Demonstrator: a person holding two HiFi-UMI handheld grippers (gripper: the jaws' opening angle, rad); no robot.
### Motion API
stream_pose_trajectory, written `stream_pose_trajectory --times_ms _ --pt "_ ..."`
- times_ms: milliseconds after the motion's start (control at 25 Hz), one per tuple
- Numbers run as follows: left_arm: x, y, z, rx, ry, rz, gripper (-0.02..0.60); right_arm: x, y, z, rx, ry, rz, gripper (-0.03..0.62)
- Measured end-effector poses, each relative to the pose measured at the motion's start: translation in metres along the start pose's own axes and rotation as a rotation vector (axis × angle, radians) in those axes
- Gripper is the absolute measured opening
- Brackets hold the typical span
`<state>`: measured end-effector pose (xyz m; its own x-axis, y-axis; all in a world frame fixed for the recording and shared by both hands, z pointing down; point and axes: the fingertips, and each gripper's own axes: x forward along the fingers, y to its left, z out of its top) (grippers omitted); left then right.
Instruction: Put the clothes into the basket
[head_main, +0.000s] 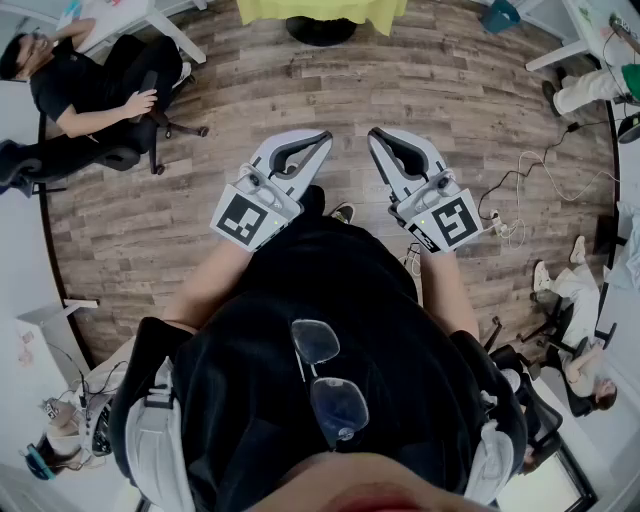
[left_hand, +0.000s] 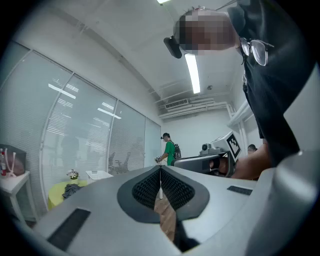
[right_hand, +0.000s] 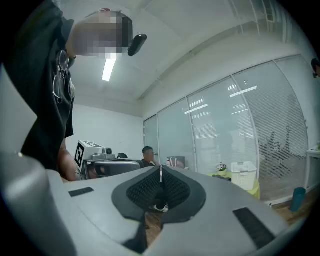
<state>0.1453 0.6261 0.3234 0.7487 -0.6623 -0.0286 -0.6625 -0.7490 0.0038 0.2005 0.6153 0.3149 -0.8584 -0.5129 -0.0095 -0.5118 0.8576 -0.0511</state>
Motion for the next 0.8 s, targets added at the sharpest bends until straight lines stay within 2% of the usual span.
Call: stream_pose_trajectory --times_ms 200,800 --pt "-0.001 -0.009 0.001 0.017 0.009 -0.010 0.011 -0.004 0.005 -0.008 0.022 0.018 0.002 0.034" --pt "-0.017 -0.005 0.005 0.023 0.020 0.041 0.011 -0.005 0.015 0.002 -0.003 0.010 0.018 0.035"
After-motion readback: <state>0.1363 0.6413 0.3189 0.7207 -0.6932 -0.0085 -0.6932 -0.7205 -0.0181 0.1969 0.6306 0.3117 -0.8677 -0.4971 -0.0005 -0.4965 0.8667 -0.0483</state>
